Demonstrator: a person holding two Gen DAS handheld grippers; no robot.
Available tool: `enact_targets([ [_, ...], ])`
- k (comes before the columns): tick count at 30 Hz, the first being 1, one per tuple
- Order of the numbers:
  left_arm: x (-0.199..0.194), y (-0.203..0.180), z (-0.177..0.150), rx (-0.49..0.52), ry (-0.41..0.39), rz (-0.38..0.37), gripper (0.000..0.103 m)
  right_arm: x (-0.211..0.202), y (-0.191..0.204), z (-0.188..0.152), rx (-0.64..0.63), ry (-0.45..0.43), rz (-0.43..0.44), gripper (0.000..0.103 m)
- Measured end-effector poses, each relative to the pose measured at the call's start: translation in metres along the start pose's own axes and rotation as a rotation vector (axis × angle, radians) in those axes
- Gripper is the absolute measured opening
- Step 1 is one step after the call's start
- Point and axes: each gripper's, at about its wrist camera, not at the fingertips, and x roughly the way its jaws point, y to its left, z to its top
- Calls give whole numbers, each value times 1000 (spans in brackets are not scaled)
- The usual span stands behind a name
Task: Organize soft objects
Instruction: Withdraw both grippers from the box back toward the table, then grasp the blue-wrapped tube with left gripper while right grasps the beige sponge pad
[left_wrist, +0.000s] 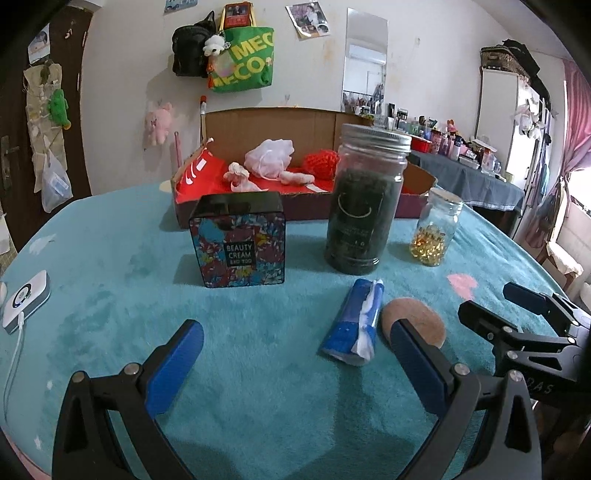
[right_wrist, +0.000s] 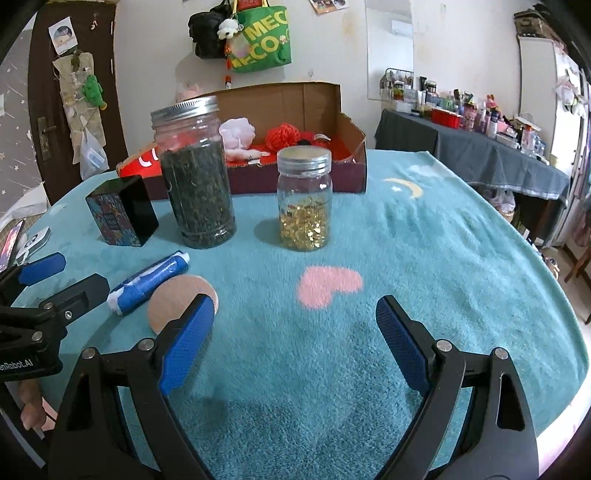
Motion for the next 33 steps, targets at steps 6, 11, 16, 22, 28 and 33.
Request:
enact_targets([
  [6,1,1,2,6,13,-1,103,2,0,1,-3,7,11,90],
  [11,7,3,9,29,43,-33,103,11,-2,9,-15,51,82,90],
  [16,15,4,18,75,88,-96,103,20,-2,20,-55,103,168,90],
  [22,25,0,26,140,139,-149,96,27,4,27,-132,151,247,90],
  [28,39,-4,29,193,204,-186,82,32,19,28,-209,192,344,90],
  [33,48,-9,30,224,243,-229,71,39,31,27,-256,225,387,89],
])
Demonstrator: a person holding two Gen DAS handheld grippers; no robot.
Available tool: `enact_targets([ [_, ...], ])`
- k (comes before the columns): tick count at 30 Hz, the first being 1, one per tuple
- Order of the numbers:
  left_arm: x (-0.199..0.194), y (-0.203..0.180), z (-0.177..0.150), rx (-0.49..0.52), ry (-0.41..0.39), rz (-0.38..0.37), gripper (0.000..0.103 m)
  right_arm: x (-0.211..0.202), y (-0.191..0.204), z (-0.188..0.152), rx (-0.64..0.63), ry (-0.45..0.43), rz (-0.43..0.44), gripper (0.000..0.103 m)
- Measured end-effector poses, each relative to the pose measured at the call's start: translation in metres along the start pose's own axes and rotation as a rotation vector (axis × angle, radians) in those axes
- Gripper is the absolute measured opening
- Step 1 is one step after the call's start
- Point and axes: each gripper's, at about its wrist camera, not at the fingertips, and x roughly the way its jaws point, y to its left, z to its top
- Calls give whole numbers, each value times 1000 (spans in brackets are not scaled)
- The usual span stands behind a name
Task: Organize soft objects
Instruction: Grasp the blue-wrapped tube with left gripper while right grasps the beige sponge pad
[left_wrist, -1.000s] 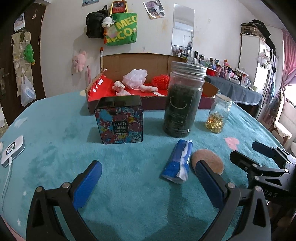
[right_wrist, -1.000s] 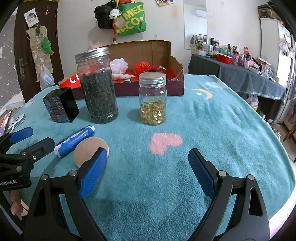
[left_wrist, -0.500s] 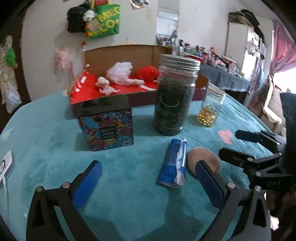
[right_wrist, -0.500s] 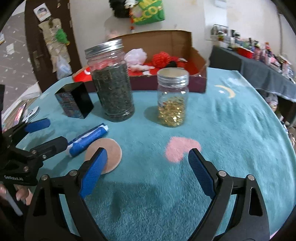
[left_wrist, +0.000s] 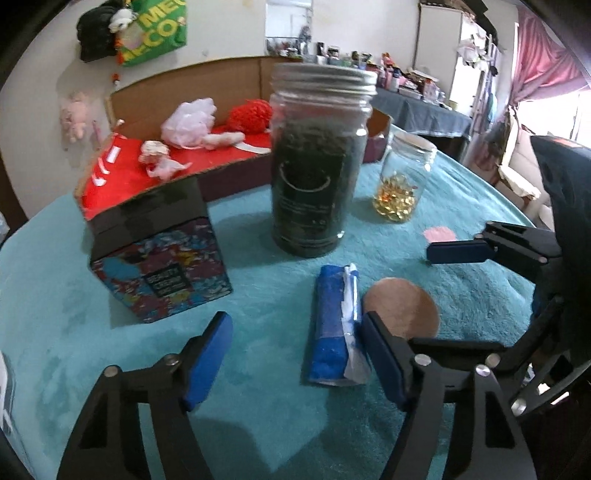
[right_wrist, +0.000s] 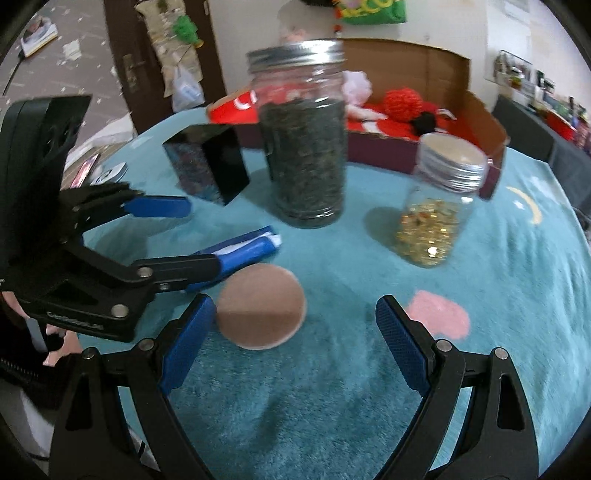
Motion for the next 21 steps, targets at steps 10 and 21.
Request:
enact_targets([
  [10,8,-2,2,-3,10,-144,24,2,18,-5,-79,-19,-6,23],
  [21,0,-2,7,-24,-24,-118,23,-21,-11,2,39,-114,-68,17],
])
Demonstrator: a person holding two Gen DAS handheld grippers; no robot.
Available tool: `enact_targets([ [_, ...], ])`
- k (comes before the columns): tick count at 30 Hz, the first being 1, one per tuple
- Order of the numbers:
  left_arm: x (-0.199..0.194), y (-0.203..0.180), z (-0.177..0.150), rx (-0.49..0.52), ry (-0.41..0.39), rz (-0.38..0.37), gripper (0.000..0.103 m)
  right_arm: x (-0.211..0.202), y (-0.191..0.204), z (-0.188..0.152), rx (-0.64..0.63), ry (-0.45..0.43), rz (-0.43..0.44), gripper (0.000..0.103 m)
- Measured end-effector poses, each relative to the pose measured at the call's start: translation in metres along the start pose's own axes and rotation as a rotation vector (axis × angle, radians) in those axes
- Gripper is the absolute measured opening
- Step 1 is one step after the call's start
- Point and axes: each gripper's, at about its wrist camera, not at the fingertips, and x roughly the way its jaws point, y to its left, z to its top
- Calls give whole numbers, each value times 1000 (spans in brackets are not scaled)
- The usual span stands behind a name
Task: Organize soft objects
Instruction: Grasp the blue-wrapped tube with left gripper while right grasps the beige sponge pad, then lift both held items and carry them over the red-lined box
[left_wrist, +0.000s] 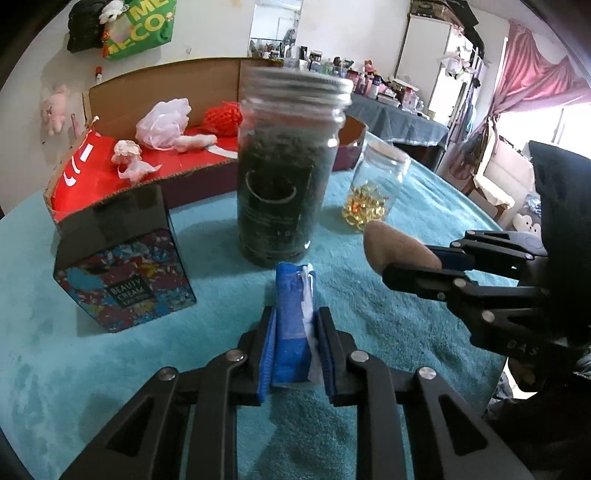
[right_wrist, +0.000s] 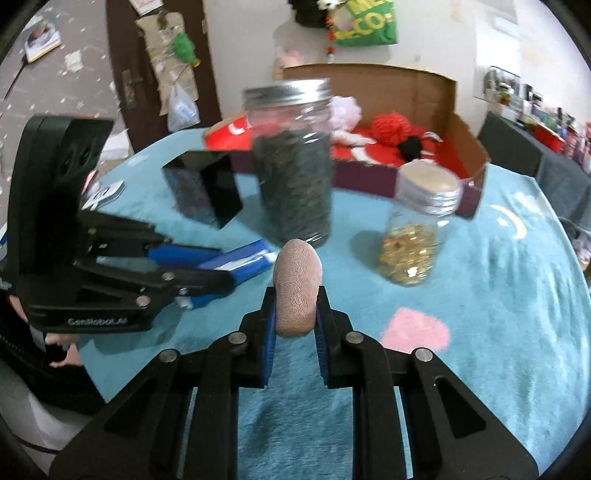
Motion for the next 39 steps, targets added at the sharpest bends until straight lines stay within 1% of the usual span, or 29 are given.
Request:
enact_targets([
  [4,-5,2,6,-3,-20,8,23,-1,-4,4,26,-15,-17,17],
  [7,-5,2,8,0,-20,11,23,-1,-5,6,31,-16,-27,17],
  [23,-9,3,9,-13,-39,5,23,-1,-7,5,44,-6,-28,17],
  [30,-14,6,6,-21,-46,17,23,-1,-7,5,43,-3,-30,17],
  [39,-27,22,-8,-69,-40,48,23,-4,-16,1,62,10,-44,17],
])
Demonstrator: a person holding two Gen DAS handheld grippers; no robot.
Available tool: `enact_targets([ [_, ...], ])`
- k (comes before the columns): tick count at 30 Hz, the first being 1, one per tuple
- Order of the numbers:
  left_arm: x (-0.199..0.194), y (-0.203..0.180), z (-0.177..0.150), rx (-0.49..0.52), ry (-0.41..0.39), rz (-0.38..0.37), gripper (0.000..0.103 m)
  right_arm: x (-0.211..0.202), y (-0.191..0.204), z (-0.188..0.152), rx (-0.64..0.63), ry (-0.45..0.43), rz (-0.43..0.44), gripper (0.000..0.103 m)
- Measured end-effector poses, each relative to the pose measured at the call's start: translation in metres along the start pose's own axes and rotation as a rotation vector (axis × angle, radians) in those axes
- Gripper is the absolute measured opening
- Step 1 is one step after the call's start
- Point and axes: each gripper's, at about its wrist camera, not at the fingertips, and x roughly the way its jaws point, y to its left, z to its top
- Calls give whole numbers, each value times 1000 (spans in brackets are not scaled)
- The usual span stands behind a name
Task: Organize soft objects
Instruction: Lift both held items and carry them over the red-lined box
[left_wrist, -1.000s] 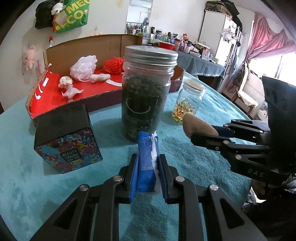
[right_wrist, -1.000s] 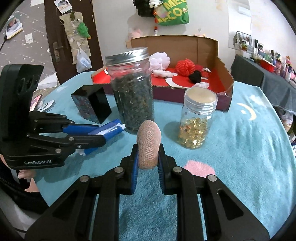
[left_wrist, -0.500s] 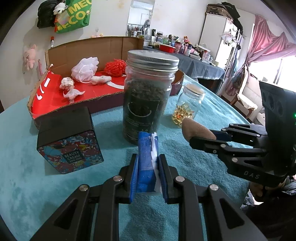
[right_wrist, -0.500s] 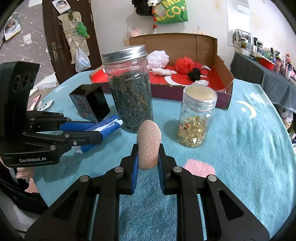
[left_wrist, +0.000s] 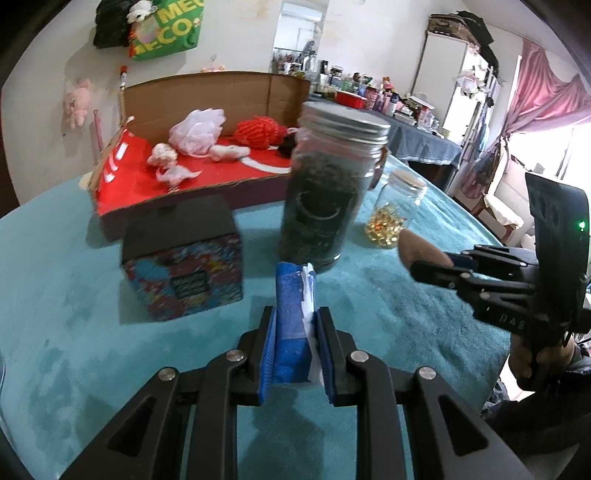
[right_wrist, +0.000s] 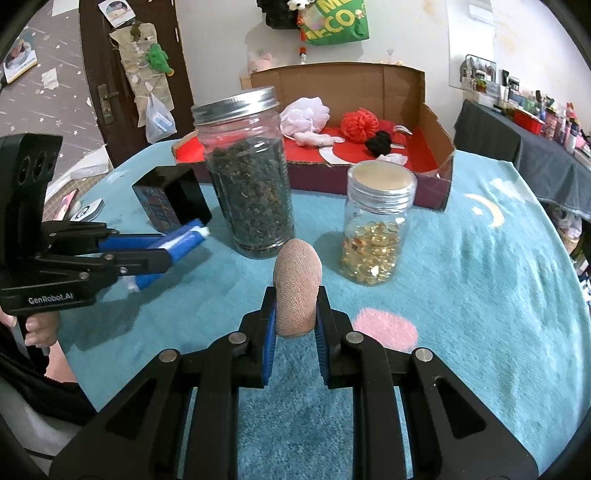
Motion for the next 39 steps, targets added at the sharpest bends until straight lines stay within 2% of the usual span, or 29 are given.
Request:
enact_targets([
  [17,-31,54,-25,-114,19,116,23,-7,-20,-8,31,39,-46,18],
  [26,-34,77,-23,-101,27,192,23,-11,-39,-12,51,53,-97,18],
  [33,-30,93,-17,-90,31,211,23,-10,-57,-12,78,78,-121,18],
  [39,-27,106,1,-46,9,209,23,-6,-70,-1,74,83,-127,18],
])
